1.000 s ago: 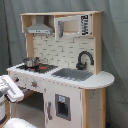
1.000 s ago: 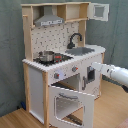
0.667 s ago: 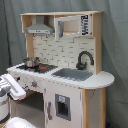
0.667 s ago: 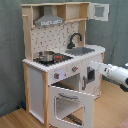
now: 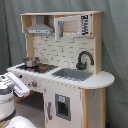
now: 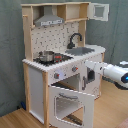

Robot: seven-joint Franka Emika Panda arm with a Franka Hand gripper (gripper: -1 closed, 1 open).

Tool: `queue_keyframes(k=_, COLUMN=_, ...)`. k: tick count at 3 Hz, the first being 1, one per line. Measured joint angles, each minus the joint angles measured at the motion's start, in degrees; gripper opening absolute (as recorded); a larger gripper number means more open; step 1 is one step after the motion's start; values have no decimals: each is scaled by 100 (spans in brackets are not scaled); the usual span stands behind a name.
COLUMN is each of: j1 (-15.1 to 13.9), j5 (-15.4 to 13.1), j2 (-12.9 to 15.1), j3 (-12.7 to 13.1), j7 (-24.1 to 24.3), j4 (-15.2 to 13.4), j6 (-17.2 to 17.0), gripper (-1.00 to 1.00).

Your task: Play with the kitchen

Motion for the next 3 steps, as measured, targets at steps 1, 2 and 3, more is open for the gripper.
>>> queue_keyframes(k=1, j1=-347, j5=2, j2=-1, j3=17, j7=2, j4=96, j6=455, gripper=100)
queue_keyframes(k=2, j1=-670, j5=9, j2=-1, j3=20, j7=8, j4=188, j6=926, gripper=100)
queue_keyframes(k=3, j1=-947, j5=16, j2=-1, j3=21, j7=109, j4=194, j6=1494, gripper=100)
